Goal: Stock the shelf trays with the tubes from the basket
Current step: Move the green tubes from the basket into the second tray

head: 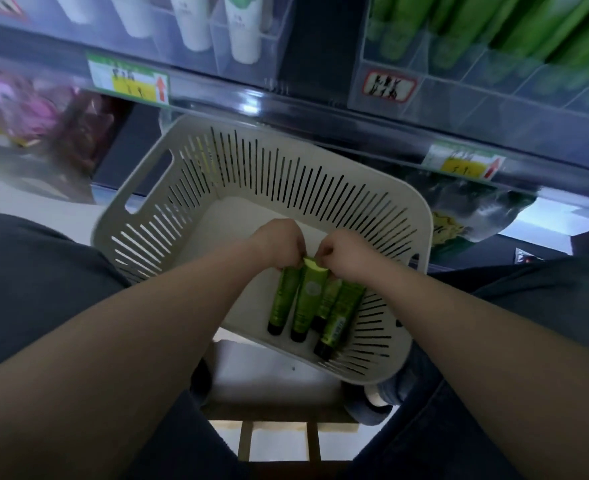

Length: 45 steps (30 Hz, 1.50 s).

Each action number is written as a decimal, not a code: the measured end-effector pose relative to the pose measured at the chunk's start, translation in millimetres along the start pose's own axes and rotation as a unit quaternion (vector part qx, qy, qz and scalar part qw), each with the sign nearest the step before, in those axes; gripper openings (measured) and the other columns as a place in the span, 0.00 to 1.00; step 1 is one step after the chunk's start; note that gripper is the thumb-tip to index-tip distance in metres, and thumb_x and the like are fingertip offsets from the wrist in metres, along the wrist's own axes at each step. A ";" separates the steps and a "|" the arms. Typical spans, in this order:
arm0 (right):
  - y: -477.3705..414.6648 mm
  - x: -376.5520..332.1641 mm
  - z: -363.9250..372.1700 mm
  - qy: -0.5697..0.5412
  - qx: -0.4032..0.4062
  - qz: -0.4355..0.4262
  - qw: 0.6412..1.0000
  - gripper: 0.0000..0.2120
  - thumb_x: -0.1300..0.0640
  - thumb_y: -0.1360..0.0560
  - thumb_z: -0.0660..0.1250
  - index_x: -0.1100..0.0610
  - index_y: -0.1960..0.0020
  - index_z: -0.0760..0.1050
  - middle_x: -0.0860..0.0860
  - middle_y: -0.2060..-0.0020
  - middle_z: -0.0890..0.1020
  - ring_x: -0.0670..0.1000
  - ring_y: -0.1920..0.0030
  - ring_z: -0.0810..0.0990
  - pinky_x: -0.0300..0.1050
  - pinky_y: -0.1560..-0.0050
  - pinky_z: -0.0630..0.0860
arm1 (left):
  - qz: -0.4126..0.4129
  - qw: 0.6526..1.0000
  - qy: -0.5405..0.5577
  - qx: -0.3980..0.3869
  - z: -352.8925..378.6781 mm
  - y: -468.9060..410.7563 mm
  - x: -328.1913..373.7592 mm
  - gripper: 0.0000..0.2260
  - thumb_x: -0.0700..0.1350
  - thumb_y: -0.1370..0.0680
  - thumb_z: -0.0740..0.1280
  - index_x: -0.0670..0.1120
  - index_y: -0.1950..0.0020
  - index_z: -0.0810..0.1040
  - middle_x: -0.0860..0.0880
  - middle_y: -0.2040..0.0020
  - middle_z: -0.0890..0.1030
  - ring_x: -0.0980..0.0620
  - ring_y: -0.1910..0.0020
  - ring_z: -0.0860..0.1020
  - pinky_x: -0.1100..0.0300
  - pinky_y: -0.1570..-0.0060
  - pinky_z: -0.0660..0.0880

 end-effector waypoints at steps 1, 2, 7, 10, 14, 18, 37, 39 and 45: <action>7.1 -0.8 -3.2 -0.009 0.013 -0.012 1.000 0.10 0.64 0.24 0.63 0.60 0.46 0.81 0.56 0.47 0.81 0.55 0.49 0.80 0.49 0.45 0.78 | 0.011 1.000 -0.013 0.025 -4.1 6.8 3.2 0.13 0.40 0.26 0.67 0.43 0.42 0.81 0.45 0.43 0.81 0.49 0.46 0.79 0.57 0.46 0.77; 14.2 -1.1 -7.1 -0.015 0.027 -0.022 0.999 0.10 0.64 0.24 0.63 0.59 0.46 0.81 0.55 0.47 0.81 0.54 0.49 0.80 0.48 0.45 0.78 | 0.022 0.998 -0.019 0.049 -8.4 13.6 6.9 0.13 0.40 0.25 0.67 0.45 0.42 0.81 0.47 0.43 0.81 0.50 0.45 0.78 0.60 0.46 0.75; 48.3 -4.4 -30.1 -0.036 0.105 -0.066 0.992 0.11 0.62 0.23 0.62 0.57 0.46 0.81 0.52 0.49 0.82 0.50 0.50 0.78 0.41 0.51 0.74 | 0.047 0.991 -0.028 0.122 -33.2 48.4 29.5 0.11 0.40 0.23 0.63 0.47 0.44 0.82 0.49 0.44 0.81 0.51 0.46 0.77 0.62 0.51 0.71; 66.1 -6.3 -45.3 -0.047 0.149 -0.082 0.984 0.09 0.61 0.23 0.62 0.57 0.49 0.81 0.50 0.54 0.81 0.49 0.53 0.77 0.40 0.54 0.71 | 0.066 0.985 -0.038 0.155 -49.5 66.7 41.2 0.11 0.40 0.23 0.63 0.46 0.45 0.82 0.49 0.45 0.82 0.52 0.46 0.78 0.61 0.49 0.72; 89.6 -7.8 -67.6 -0.052 0.206 -0.106 0.971 0.07 0.59 0.23 0.62 0.55 0.54 0.79 0.51 0.56 0.81 0.50 0.55 0.77 0.42 0.56 0.71 | 0.090 0.973 -0.051 0.207 -73.3 89.1 60.0 0.12 0.38 0.24 0.62 0.46 0.45 0.82 0.49 0.45 0.82 0.51 0.45 0.77 0.65 0.48 0.69; 118.1 -10.7 -95.1 -0.056 0.252 -0.132 0.957 0.07 0.58 0.22 0.63 0.55 0.53 0.79 0.50 0.55 0.80 0.50 0.52 0.78 0.45 0.51 0.75 | 0.115 0.957 -0.062 0.259 -95.6 111.2 83.7 0.12 0.37 0.24 0.62 0.46 0.45 0.82 0.49 0.46 0.82 0.51 0.45 0.78 0.64 0.48 0.69; 205.7 -22.2 -227.6 -0.071 0.382 -0.209 0.897 0.07 0.58 0.21 0.63 0.56 0.50 0.79 0.48 0.54 0.80 0.49 0.52 0.77 0.43 0.50 0.74 | 0.183 0.886 -0.113 0.410 -172.4 166.4 171.7 0.13 0.38 0.21 0.59 0.48 0.42 0.80 0.47 0.44 0.79 0.47 0.46 0.77 0.59 0.50 0.72; 206.6 -23.4 -237.7 -0.068 0.389 -0.213 0.894 0.07 0.58 0.21 0.63 0.56 0.50 0.80 0.48 0.53 0.80 0.49 0.51 0.77 0.44 0.49 0.75 | 0.183 0.881 -0.113 0.422 -182.9 167.7 177.9 0.14 0.38 0.22 0.59 0.48 0.42 0.80 0.47 0.43 0.79 0.47 0.44 0.77 0.59 0.48 0.72; 204.9 -34.4 -266.9 -0.060 0.422 -0.233 0.874 0.06 0.58 0.22 0.63 0.53 0.54 0.79 0.49 0.56 0.81 0.50 0.54 0.78 0.45 0.52 0.75 | 0.196 0.859 -0.114 0.459 -215.1 169.6 198.2 0.14 0.37 0.22 0.59 0.47 0.42 0.80 0.47 0.41 0.79 0.47 0.43 0.76 0.59 0.47 0.71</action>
Point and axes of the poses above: each hand's wrist, its own y-axis away from the middle knuckle, its own z-axis out of the palm, x = y × z, the point moved 3 cm from there along -y, towards the middle knuckle
